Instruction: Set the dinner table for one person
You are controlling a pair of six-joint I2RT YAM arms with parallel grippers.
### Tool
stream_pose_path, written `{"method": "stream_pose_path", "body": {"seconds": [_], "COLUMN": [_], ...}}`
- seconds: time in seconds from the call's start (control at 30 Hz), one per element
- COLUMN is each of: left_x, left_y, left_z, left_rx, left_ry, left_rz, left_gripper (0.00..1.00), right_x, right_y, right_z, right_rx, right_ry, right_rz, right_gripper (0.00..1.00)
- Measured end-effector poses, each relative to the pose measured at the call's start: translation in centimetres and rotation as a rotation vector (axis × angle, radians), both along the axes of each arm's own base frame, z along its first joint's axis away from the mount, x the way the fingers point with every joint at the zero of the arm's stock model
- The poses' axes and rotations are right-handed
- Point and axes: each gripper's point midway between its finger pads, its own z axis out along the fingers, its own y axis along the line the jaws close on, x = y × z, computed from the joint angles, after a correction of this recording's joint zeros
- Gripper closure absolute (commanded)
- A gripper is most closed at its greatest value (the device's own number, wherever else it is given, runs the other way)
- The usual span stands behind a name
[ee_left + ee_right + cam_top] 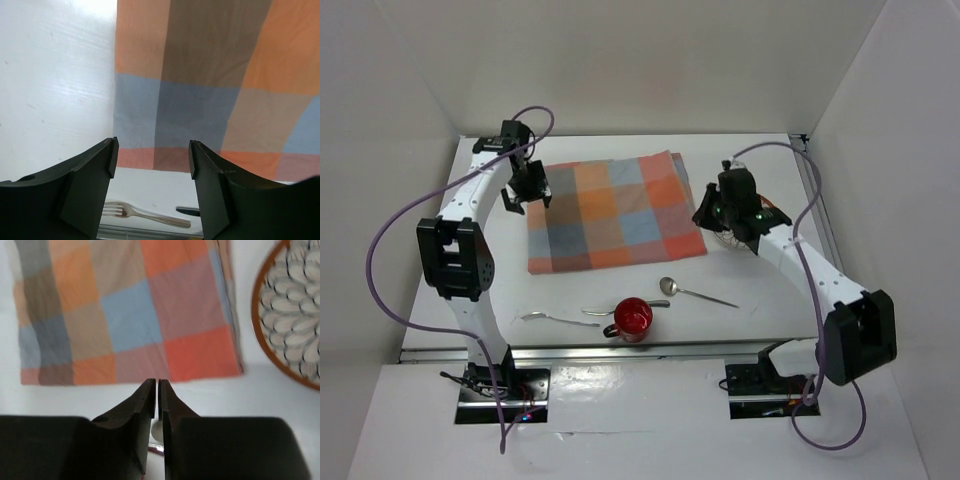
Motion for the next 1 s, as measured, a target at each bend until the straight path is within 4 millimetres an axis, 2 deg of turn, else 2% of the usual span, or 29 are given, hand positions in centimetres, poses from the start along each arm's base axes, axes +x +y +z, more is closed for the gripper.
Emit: {"method": "stream_pose_path", "body": {"seconds": [0.03,0.07,0.13,0.23,0.33,0.43,0.6,0.8,0.9,1.0], "left_x": [-0.5,-1.1,-2.2,-3.4,-4.2,-5.6,-6.6,-5.5,-5.2,-4.5], "left_y": [0.0,-0.1,0.0,0.0,0.5,0.7,0.2,-0.4,-0.6,-0.9], "left_z": [-0.7,-1.5,-3.0,-4.7,-5.9,-6.6,-8.4,-10.8,-12.1,-12.1], "left_rx": [-0.002,-0.006,-0.005,-0.007,-0.015,-0.056,-0.121,-0.146,-0.151,-0.154], "left_ry": [0.016,0.034,0.079,0.123,0.131,0.14,0.16,0.174,0.195,0.188], "left_rz": [0.004,0.016,0.027,0.049,0.068,0.096,0.122,0.115,0.111,0.102], "left_gripper": [0.25,0.31,0.31,0.29,0.27,0.29,0.47,0.48,0.47,0.47], "right_x": [0.9,2.2,4.5,7.8,9.4,9.4,9.3,8.2,7.7,6.4], "right_y": [0.4,0.8,1.8,3.0,3.5,3.5,3.7,3.3,2.8,1.9], "right_z": [0.8,1.2,1.0,-1.7,-5.8,-9.1,-12.8,-14.9,-14.8,-14.9], "right_rx": [0.0,-0.007,-0.032,-0.084,-0.141,-0.186,-0.209,-0.194,-0.166,-0.151], "right_ry": [-0.018,-0.023,-0.015,0.044,0.135,0.223,0.308,0.355,0.34,0.334], "right_rz": [0.005,0.012,0.025,0.038,0.058,0.082,0.099,0.087,0.056,0.024], "right_gripper": [0.88,0.94,0.94,0.94,0.9,0.9,0.9,0.92,0.93,0.95]}}
